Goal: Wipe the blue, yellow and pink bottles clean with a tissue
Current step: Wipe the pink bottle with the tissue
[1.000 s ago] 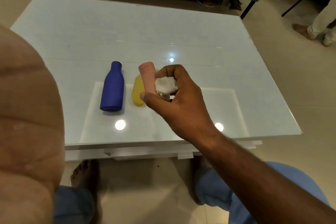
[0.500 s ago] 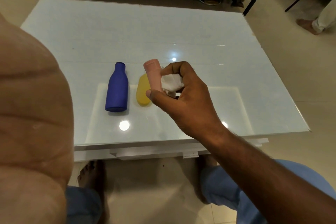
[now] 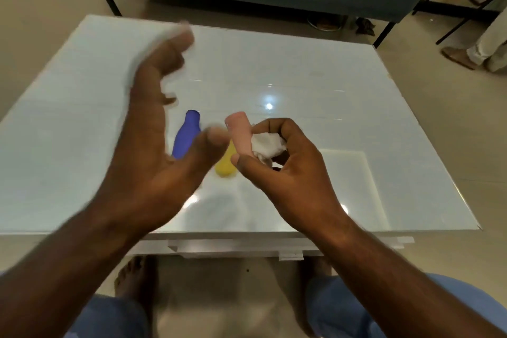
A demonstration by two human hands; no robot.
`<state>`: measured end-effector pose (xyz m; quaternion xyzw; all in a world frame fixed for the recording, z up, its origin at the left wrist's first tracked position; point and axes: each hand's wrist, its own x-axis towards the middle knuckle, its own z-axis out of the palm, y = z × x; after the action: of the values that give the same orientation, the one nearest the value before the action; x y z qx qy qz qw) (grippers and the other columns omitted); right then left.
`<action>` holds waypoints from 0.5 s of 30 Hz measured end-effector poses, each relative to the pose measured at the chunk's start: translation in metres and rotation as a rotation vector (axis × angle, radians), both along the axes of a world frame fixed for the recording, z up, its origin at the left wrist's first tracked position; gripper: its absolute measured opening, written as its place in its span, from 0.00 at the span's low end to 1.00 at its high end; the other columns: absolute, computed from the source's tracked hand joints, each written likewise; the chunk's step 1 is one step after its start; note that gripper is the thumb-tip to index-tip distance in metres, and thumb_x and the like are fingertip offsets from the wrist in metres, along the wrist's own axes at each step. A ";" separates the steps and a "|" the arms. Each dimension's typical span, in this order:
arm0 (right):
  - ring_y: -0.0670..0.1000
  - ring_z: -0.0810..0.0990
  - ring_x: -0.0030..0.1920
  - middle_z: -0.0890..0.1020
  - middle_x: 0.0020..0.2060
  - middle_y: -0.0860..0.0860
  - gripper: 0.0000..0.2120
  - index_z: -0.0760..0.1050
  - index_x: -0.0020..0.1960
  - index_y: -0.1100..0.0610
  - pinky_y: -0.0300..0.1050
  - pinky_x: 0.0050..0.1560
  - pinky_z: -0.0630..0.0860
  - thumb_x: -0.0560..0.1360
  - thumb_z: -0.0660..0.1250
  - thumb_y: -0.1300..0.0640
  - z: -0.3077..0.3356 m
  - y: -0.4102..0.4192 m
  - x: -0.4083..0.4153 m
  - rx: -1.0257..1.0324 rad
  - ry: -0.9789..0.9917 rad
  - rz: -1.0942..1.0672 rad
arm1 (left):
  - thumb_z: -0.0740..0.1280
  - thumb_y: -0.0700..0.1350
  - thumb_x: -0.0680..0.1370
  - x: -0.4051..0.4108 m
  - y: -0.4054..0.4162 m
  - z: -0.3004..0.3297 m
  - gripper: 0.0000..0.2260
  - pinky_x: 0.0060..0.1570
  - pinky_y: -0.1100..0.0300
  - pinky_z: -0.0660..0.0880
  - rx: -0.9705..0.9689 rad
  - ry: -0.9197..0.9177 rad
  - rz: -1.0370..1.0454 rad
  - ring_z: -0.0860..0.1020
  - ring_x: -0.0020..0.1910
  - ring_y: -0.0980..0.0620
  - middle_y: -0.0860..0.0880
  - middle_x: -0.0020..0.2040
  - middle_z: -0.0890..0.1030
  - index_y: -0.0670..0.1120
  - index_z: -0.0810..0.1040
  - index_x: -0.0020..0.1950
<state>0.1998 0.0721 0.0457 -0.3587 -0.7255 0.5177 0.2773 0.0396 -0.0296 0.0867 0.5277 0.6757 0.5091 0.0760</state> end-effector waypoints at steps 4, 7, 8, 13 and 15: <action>0.45 0.84 0.50 0.84 0.49 0.41 0.14 0.81 0.60 0.46 0.35 0.46 0.81 0.76 0.79 0.51 -0.003 0.001 -0.001 -0.032 0.052 0.030 | 0.49 0.72 0.74 0.003 0.007 -0.032 0.26 0.55 0.58 0.78 -0.353 -0.554 0.043 0.81 0.56 0.59 0.61 0.57 0.82 0.61 0.78 0.58; 0.44 0.85 0.51 0.85 0.49 0.41 0.12 0.82 0.61 0.48 0.35 0.48 0.83 0.79 0.75 0.49 -0.004 -0.002 -0.003 0.016 0.054 0.042 | 0.54 0.64 0.81 0.008 0.019 -0.038 0.20 0.55 0.56 0.81 -0.422 -0.578 0.120 0.85 0.51 0.54 0.53 0.54 0.85 0.56 0.79 0.60; 0.47 0.86 0.51 0.85 0.48 0.42 0.11 0.82 0.60 0.48 0.40 0.49 0.85 0.80 0.73 0.47 -0.005 -0.002 -0.004 0.036 0.058 0.048 | 0.55 0.61 0.83 0.010 0.021 -0.038 0.18 0.57 0.55 0.81 -0.420 -0.511 0.116 0.85 0.50 0.55 0.53 0.54 0.85 0.55 0.79 0.63; 0.46 0.87 0.35 0.84 0.34 0.45 0.20 0.81 0.48 0.50 0.46 0.37 0.85 0.82 0.63 0.35 -0.007 0.009 0.003 0.310 -0.111 0.027 | 0.57 0.64 0.80 0.009 0.020 -0.046 0.23 0.57 0.49 0.82 -0.437 -0.594 0.068 0.86 0.47 0.51 0.50 0.47 0.86 0.50 0.81 0.59; 0.47 0.82 0.31 0.80 0.31 0.45 0.24 0.77 0.43 0.51 0.44 0.31 0.77 0.81 0.60 0.32 -0.011 0.016 0.005 0.518 -0.226 -0.039 | 0.57 0.64 0.80 0.007 0.022 -0.048 0.23 0.55 0.50 0.83 -0.456 -0.590 0.074 0.85 0.44 0.51 0.49 0.44 0.85 0.49 0.81 0.57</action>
<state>0.2046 0.0883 0.0348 -0.3452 -0.8530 0.2663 0.2870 0.0467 -0.0079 0.0383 0.3031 0.7395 0.4780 0.3644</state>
